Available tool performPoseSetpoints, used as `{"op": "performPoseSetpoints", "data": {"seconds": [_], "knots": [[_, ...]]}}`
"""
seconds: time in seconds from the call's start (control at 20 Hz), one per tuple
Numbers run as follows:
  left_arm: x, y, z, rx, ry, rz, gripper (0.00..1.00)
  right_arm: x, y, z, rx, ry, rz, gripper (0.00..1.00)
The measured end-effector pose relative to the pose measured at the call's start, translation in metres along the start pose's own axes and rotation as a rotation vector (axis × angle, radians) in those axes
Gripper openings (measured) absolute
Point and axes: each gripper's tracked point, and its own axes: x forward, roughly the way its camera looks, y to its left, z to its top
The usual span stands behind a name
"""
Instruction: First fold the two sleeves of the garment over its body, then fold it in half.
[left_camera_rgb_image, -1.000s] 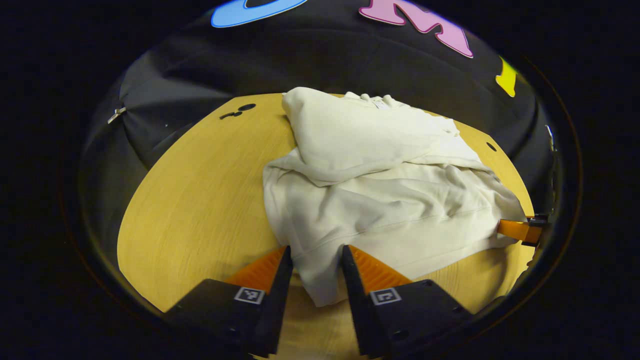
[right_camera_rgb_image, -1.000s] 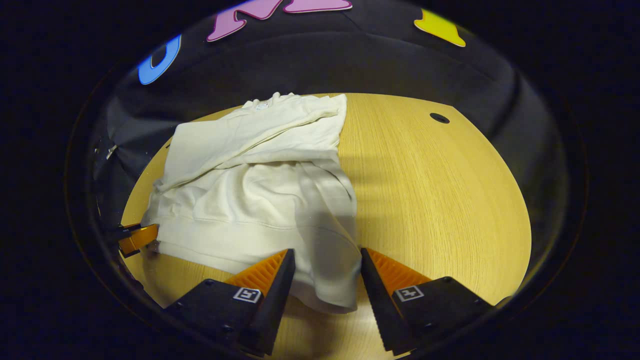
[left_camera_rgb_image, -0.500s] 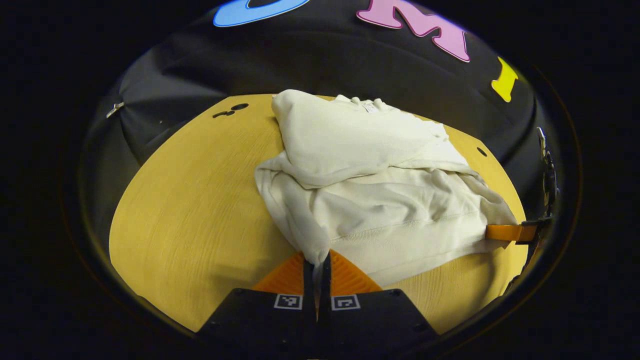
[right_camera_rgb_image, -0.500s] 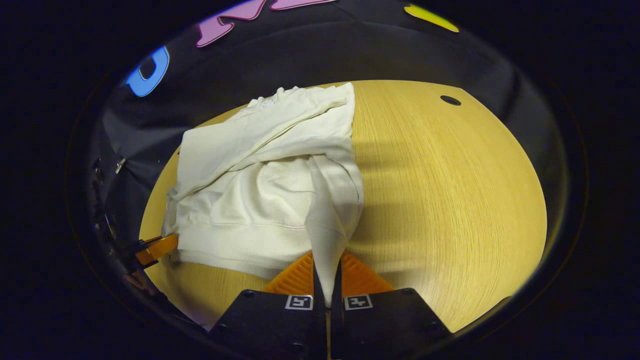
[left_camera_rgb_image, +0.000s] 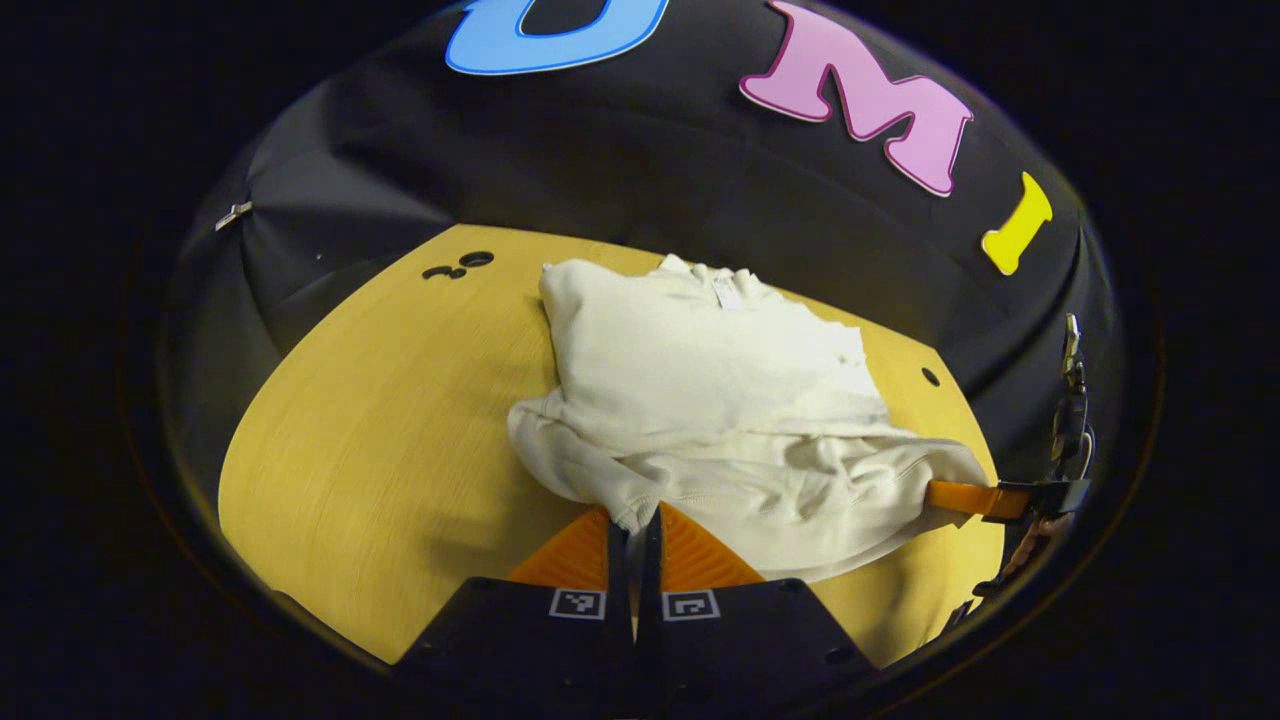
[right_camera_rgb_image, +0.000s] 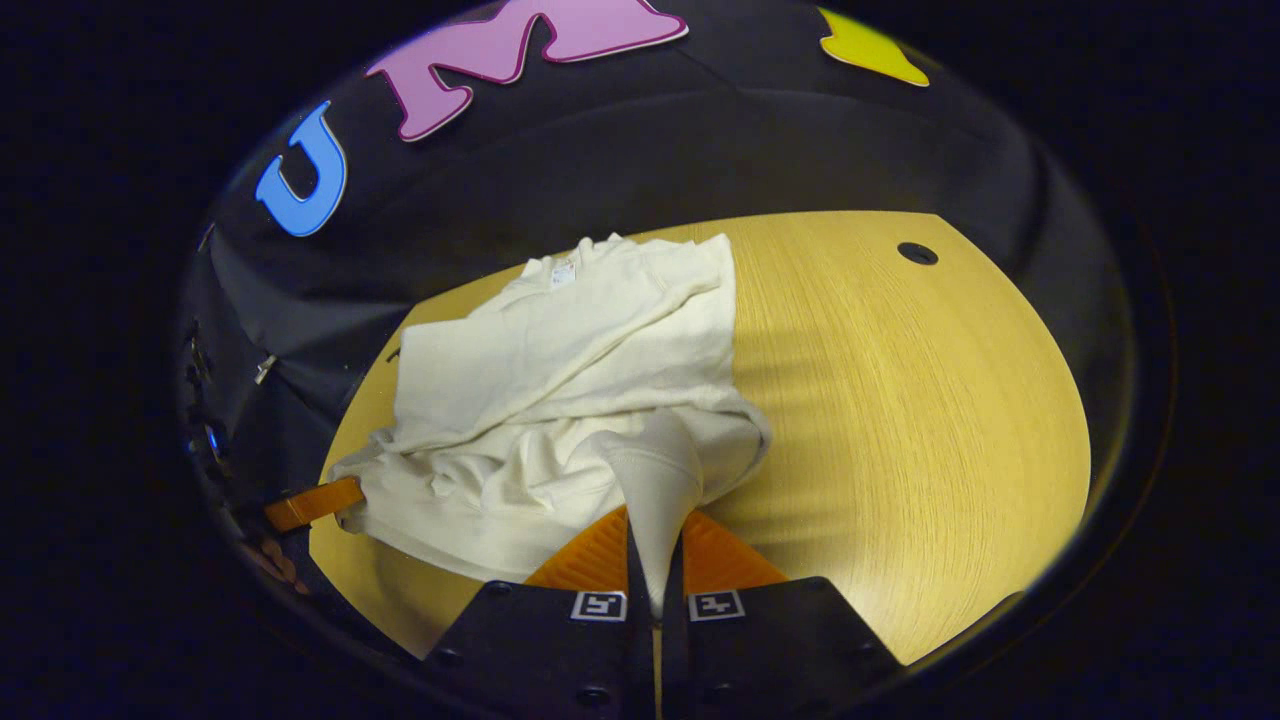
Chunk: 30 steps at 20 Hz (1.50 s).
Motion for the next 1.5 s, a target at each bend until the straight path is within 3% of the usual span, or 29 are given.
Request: {"op": "performPoseSetpoints", "data": {"seconds": [0.4, 0.55, 0.6, 0.65, 0.9, 1.1, 1.3, 1.35, 1.4, 1.45, 1.5], "knots": [[0.024, -0.012, 0.125, 0.001, -0.151, -0.049, 0.06, 0.034, 0.023, 0.136, -0.019, -0.180, 0.042, 0.07], [0.047, -0.017, 0.167, -0.027, -0.195, -0.059, 0.06, 0.055, 0.031, 0.180, -0.049, -0.242, 0.043, 0.07], [0.058, -0.016, 0.180, -0.036, -0.212, -0.062, 0.11, 0.063, 0.033, 0.194, -0.043, -0.256, 0.048, 0.07], [0.066, -0.016, 0.191, -0.039, -0.227, -0.063, 0.06, 0.071, 0.035, 0.206, -0.042, -0.269, 0.051, 0.07], [0.118, -0.007, 0.251, -0.095, -0.270, -0.099, 0.06, 0.112, 0.027, 0.258, -0.029, -0.340, 0.017, 0.07], [0.176, 0.010, 0.269, -0.117, -0.267, -0.117, 0.06, 0.154, 0.017, 0.278, -0.018, -0.361, -0.024, 0.07], [0.230, 0.019, 0.266, -0.090, -0.273, -0.080, 0.08, 0.200, 0.007, 0.272, -0.021, -0.354, -0.070, 0.07], [0.236, 0.024, 0.263, -0.064, -0.265, -0.054, 0.11, 0.209, 0.003, 0.266, -0.025, -0.346, -0.086, 0.10], [0.246, 0.029, 0.259, -0.033, -0.256, -0.033, 0.20, 0.216, 0.000, 0.264, -0.028, -0.339, -0.096, 0.17], [0.249, 0.030, 0.256, -0.005, -0.248, -0.013, 0.12, 0.218, -0.002, 0.260, -0.029, -0.332, -0.094, 0.23], [0.252, 0.026, 0.252, 0.010, -0.238, -0.004, 0.24, 0.216, 0.000, 0.258, -0.021, -0.328, -0.080, 0.30]]}}
